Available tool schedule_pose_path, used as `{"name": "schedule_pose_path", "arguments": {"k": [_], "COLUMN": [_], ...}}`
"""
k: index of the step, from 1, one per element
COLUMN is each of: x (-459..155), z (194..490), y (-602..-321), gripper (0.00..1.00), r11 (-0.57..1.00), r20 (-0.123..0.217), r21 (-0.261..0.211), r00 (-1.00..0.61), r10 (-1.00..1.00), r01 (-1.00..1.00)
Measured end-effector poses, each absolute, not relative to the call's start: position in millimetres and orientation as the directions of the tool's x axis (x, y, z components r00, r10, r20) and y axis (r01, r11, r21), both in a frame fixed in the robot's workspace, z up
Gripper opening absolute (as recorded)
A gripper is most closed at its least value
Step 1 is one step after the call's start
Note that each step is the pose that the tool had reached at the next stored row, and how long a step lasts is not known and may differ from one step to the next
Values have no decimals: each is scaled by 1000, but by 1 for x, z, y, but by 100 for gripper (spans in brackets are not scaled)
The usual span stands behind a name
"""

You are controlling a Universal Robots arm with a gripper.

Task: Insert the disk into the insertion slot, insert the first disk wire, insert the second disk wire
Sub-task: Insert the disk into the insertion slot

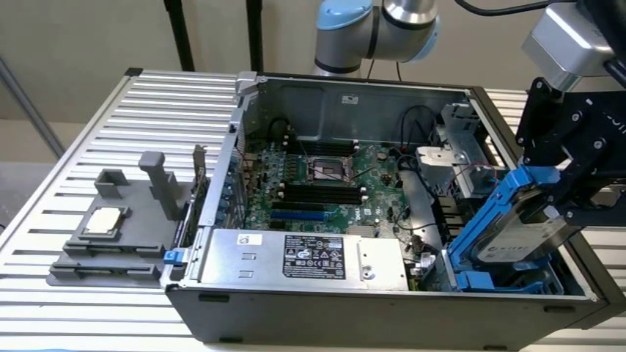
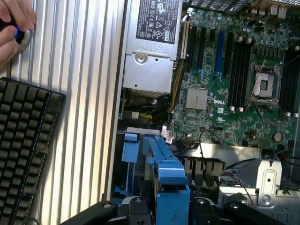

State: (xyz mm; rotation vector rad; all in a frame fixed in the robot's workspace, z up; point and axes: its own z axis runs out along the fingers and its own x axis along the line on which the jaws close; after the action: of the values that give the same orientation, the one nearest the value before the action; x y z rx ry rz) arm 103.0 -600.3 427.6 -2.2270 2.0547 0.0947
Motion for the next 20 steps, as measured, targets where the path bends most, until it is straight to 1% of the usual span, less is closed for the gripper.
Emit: {"name": "schedule_pose_path", "arguments": {"k": [9, 20], "x": [103, 103], "z": [433, 433], "y": [-601, -601], "gripper": [34, 34], "r11": [-64, -9], "r20": [-119, -103], "r21": [-38, -38], "r00": [68, 13], "r10": [-991, -995], "r01": [-997, -999]}}
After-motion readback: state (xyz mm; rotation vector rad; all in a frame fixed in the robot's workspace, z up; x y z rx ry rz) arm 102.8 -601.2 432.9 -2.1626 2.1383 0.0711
